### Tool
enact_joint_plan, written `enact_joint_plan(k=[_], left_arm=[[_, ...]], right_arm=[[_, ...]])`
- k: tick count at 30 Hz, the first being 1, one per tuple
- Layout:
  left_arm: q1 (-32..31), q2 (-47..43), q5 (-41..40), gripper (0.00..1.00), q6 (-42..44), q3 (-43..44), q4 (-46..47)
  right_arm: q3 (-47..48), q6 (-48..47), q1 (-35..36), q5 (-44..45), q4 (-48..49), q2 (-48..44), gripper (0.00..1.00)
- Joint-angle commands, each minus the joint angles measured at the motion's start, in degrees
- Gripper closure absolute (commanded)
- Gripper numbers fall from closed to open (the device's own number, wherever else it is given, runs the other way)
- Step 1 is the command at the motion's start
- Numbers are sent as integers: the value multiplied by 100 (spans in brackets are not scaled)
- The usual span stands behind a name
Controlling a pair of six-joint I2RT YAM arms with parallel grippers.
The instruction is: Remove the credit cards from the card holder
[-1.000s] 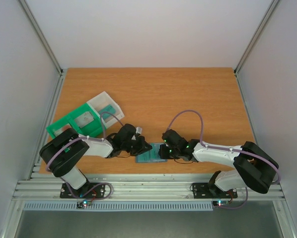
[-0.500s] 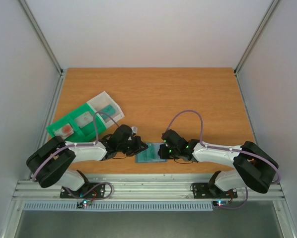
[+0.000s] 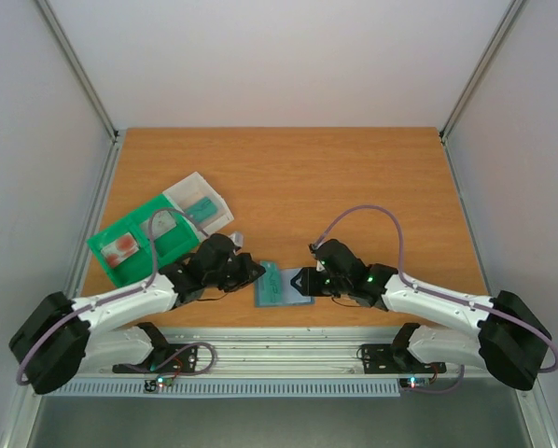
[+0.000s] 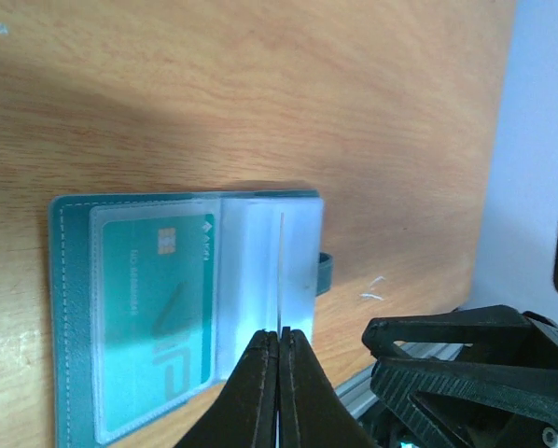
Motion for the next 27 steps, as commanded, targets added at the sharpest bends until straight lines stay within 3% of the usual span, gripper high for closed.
enact_joint_plan(k=[1,11,17,20,24,27], left_arm=[[19,-605,-251,100,122,232,-477],[-4,-1378,272,100,-473,-19,761],[-55,-1549,392,100,-976,-291,1657],[-81,-1584,407,100,-1002,-301,1722],[-113,-1647,420,99,-1021,-337,1703],[-124,-1640,394,99,-924,-390,1697]], right_arm=[[149,305,17,-441,58,-398,65],[-135,1525,16,-1083,1365,-1037,34],[-161,1861,17,-1122,1663,-1209,30],[-233,1918,17,-1130,1768,-1341,41],[-357,1702,17,-1053,1822,-1553,79],[-407,1383,17,-1081,1693,-1652,97]])
